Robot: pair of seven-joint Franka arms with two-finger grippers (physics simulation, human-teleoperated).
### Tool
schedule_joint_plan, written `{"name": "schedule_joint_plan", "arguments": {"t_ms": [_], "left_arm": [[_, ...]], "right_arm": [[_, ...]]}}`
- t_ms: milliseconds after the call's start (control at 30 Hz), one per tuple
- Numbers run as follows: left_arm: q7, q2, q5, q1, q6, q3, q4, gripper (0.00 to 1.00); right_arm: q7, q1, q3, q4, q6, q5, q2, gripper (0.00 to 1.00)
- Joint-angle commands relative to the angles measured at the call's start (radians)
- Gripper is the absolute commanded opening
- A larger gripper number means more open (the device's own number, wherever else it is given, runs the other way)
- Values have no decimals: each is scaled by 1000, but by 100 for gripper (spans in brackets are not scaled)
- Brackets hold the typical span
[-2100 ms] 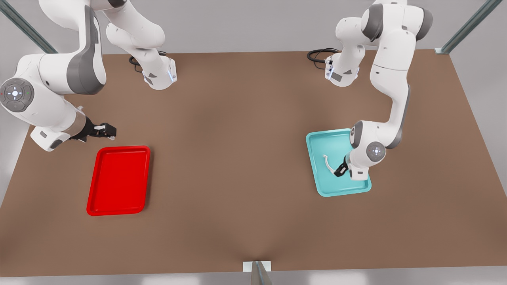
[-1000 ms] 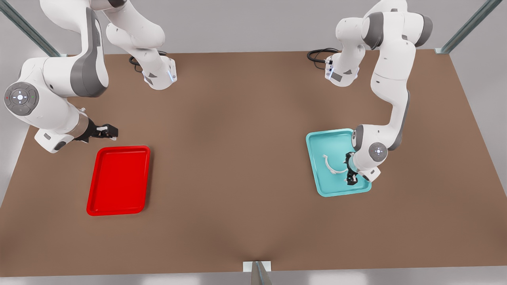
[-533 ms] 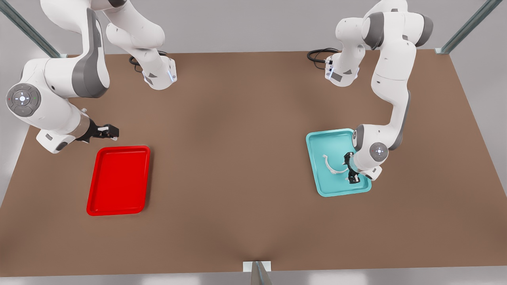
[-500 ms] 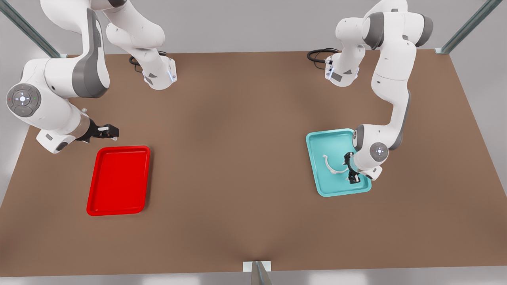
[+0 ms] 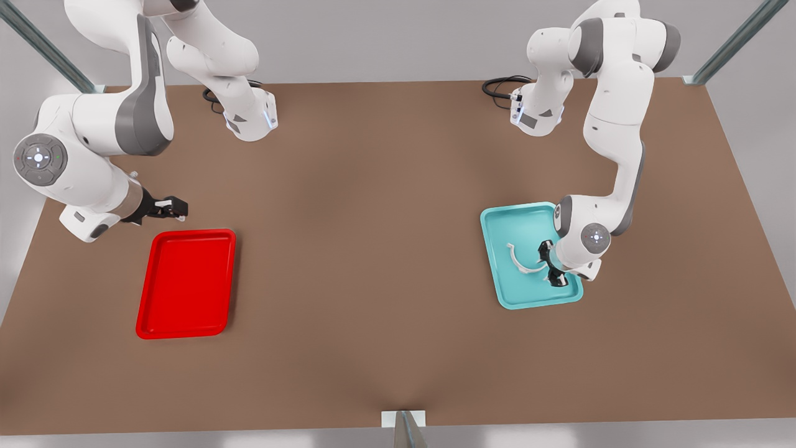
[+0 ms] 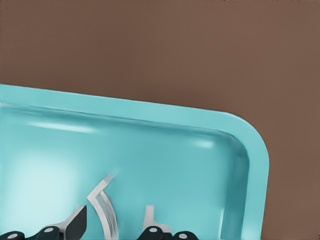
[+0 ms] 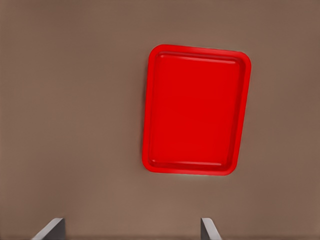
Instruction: Take the drainage pipe clamp from the left arm, pass it to the right arm, and place it in the plate on the right side
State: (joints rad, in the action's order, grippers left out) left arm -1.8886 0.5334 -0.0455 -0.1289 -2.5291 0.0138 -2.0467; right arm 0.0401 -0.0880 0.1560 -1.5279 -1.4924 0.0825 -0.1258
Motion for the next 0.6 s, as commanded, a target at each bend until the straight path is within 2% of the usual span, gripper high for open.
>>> {"name": "schedule_joint_plan", "arguments": {"t_ms": [0,67,100,267,400,567], "left_arm": [[-127,-1,-1,0,1,0,0,63],[-127,0,-1,0,1,0,0,51],[-127,0,-1,0,1,0,0,49],[-125,0,-1,2,3,0,0,48],[-125,-3,-1,2,24,0,0,38],[-124,-4,-1,2,36,0,0,37]], "right_arm": [[1,1,0,-1,-3,-1,2,100],[1,1,0,-1,-2,-1,2,100],[1,1,0,-6,-2,-1,3,100],[1,1,0,-6,-2,-1,3,100],[1,1,0,-6,-2,-1,3,100],[1,-1,0,-8,-3,-1,3,100]]}}
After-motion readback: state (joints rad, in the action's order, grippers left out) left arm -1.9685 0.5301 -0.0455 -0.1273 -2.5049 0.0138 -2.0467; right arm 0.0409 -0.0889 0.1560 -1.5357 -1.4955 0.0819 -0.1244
